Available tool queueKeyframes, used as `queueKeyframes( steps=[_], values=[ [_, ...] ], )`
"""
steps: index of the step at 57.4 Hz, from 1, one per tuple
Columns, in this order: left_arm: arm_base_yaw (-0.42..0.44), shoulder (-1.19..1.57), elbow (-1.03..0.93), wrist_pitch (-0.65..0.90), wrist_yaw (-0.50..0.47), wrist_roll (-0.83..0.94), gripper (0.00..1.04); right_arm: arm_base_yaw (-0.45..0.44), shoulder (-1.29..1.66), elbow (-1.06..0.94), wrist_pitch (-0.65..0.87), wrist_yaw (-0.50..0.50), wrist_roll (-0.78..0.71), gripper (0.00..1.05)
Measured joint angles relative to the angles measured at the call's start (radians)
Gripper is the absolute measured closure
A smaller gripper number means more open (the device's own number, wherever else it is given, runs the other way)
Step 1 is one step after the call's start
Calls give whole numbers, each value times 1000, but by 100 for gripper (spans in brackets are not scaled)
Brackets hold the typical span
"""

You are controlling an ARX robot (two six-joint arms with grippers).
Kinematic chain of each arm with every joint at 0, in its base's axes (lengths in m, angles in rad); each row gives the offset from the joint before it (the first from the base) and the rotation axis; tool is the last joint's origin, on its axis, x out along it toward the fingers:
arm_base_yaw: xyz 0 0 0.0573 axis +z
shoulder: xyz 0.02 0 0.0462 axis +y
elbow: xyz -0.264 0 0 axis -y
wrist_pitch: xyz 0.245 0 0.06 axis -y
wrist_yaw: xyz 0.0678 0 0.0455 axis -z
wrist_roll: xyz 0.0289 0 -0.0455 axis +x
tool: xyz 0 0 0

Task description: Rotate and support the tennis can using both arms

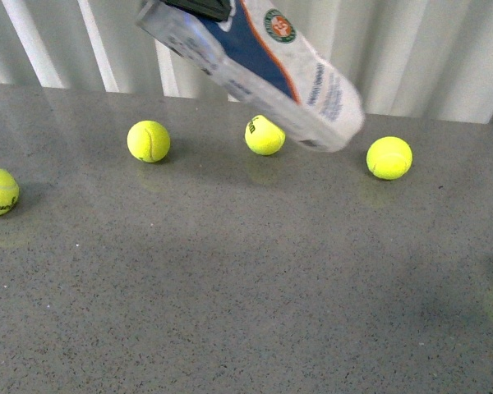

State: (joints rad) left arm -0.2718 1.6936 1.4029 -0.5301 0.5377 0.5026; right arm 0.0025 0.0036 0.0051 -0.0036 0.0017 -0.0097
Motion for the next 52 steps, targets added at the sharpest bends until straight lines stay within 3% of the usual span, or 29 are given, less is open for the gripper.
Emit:
queueKeyframes(
  steps=[6, 17, 35, 52],
  values=[
    [-1, 40, 134, -250, -172, 364, 101, 0, 0, 0, 0, 0, 0, 7],
    [0, 144, 310, -532, -295, 748, 101, 0, 0, 0, 0, 0, 0, 7],
    [-46, 250, 434, -611, -341, 866, 101, 0, 0, 0, 0, 0, 0, 7],
    [-69, 319, 417, -515, -417, 884, 101, 0, 0, 0, 0, 0, 0, 7]
  ],
)
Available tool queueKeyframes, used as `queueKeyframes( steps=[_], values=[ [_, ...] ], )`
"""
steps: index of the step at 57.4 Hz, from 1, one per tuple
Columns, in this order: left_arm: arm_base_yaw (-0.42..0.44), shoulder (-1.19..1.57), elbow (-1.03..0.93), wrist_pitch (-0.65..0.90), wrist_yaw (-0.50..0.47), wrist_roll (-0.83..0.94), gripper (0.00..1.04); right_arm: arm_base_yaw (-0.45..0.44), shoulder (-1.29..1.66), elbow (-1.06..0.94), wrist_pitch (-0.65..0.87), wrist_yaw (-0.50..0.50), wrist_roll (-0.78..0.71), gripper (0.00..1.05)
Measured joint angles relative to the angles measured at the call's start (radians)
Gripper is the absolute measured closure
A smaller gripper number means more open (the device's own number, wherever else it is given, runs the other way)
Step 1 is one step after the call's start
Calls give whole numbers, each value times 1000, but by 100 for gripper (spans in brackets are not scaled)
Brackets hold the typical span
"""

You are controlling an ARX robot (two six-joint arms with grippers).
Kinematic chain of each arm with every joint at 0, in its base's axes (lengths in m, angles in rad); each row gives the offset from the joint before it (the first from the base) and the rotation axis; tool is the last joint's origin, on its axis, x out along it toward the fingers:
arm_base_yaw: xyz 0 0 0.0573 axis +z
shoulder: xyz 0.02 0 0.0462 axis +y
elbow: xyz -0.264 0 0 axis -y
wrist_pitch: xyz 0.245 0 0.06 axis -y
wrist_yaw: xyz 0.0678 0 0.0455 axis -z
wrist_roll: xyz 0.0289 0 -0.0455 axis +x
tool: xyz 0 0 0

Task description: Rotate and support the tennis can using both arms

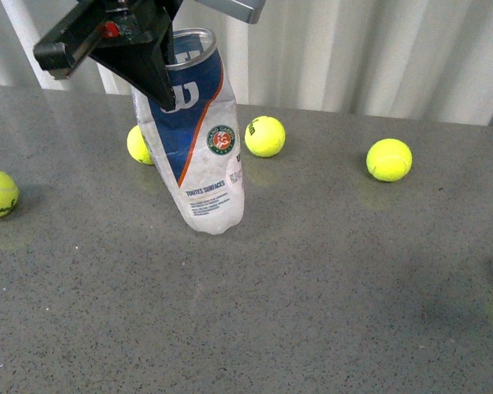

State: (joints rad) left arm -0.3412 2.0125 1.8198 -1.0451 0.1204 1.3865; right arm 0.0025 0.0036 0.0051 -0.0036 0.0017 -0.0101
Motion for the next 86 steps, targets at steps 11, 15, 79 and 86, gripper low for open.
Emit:
queueKeyframes(
  steps=[11, 15, 79, 86],
  values=[
    [-14, 11, -76, 70, -32, 0, 101, 0, 0, 0, 0, 0, 0, 7],
    [-21, 13, -86, 70, -32, 0, 101, 0, 0, 0, 0, 0, 0, 7],
    [-24, -187, -65, 134, 236, -116, 7, 0, 0, 0, 0, 0, 0, 7],
    [48, -310, -103, 320, 359, -283, 7, 0, 0, 0, 0, 0, 0, 7]
  ],
)
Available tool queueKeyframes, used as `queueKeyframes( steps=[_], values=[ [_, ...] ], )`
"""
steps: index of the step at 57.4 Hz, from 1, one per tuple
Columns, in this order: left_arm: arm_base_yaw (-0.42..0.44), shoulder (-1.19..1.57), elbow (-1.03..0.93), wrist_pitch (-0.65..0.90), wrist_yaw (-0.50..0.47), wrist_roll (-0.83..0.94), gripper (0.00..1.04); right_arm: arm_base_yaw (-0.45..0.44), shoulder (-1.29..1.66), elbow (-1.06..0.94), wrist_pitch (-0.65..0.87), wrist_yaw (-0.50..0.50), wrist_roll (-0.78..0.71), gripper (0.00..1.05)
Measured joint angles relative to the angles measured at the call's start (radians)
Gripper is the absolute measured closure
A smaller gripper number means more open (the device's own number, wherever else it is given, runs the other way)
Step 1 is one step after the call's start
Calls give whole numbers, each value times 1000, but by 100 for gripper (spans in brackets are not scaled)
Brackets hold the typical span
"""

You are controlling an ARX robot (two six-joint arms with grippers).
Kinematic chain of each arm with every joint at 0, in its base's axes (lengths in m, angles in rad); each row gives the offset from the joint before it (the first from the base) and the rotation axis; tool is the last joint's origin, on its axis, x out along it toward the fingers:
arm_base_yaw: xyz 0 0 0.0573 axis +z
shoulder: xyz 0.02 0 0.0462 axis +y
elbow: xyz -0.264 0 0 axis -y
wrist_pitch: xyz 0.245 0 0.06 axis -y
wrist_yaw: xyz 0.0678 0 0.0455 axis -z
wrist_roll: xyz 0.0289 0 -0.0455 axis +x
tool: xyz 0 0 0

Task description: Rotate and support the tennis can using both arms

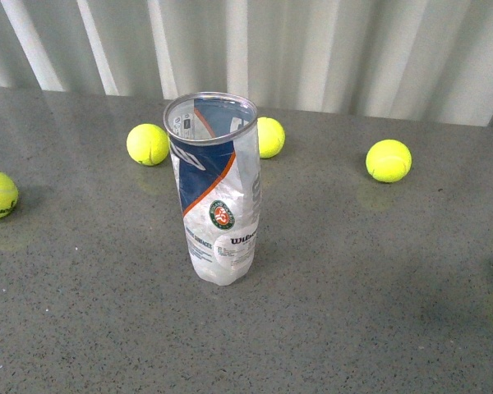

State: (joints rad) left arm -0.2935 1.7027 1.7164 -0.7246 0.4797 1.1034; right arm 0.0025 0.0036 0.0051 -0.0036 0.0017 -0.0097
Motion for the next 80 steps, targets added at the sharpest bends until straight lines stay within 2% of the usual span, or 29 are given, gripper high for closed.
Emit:
queueKeyframes(
  steps=[11, 17, 28, 30, 34, 37, 56, 58, 71, 75, 80],
  values=[
    [165, -208, -271, 451, 48, -379, 7, 0, 0, 0, 0, 0, 0, 7],
    [328, -362, -544, 756, 64, -745, 7, 0, 0, 0, 0, 0, 0, 7],
    [560, -494, -850, 909, 106, -1034, 7, 0, 0, 0, 0, 0, 0, 7],
    [576, -514, -925, 1007, -3, -1055, 13, 0, 0, 0, 0, 0, 0, 7],
    [571, -557, -1050, 1167, -171, -1080, 26, 0, 0, 0, 0, 0, 0, 7],
    [554, -596, -1122, 1228, -227, -1086, 35, 0, 0, 0, 0, -1, 0, 7],
    [445, -790, -1408, 1317, -331, -1100, 92, 0, 0, 0, 0, 0, 0, 7],
    [435, -817, -1438, 1320, -349, -1102, 101, 0, 0, 0, 0, 0, 0, 7],
    [381, -951, -1554, 1311, -393, -1106, 101, 0, 0, 0, 0, 0, 0, 7],
    [330, -988, -1578, 1295, -467, -1106, 101, 0, 0, 0, 0, 0, 0, 7],
    [299, -1039, -1606, 1273, -477, -1106, 101, 0, 0, 0, 0, 0, 0, 7]
  ],
)
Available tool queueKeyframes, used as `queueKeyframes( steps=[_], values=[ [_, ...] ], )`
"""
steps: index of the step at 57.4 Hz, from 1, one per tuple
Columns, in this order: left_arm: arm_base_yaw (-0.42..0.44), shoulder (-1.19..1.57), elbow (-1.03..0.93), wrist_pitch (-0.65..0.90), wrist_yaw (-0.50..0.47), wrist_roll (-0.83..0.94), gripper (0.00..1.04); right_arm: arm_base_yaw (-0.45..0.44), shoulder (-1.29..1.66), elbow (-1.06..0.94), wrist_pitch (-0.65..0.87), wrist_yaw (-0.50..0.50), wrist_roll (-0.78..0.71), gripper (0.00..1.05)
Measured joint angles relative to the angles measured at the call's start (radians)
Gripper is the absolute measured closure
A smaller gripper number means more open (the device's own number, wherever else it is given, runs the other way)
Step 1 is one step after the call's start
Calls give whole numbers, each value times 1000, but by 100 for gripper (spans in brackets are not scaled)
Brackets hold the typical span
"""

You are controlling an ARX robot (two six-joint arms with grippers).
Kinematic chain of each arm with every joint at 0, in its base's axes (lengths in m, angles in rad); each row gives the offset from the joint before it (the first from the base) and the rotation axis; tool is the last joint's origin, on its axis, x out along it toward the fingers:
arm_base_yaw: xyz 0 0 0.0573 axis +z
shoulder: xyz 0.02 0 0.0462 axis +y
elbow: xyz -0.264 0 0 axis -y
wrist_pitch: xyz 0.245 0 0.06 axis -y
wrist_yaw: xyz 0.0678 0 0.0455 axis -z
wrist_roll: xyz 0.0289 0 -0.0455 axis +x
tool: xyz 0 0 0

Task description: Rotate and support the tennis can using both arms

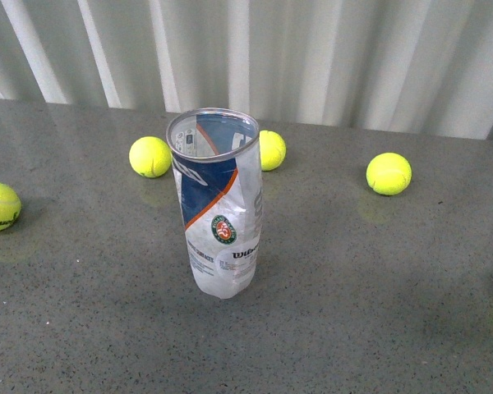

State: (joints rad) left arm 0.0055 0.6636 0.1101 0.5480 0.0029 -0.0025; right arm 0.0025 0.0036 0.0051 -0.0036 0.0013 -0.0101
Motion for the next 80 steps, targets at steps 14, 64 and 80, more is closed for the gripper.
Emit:
queueKeyframes(
  steps=[14, 64, 80],
  values=[
    [-4, -136, -52, -84, -2, 0, 101, 0, 0, 0, 0, 0, 0, 7],
    [-4, -480, -86, -361, -3, 0, 101, 0, 0, 0, 0, 0, 0, 7],
    [-4, -660, -86, -544, -3, 0, 101, 0, 0, 0, 0, 0, 0, 7]
  ],
)
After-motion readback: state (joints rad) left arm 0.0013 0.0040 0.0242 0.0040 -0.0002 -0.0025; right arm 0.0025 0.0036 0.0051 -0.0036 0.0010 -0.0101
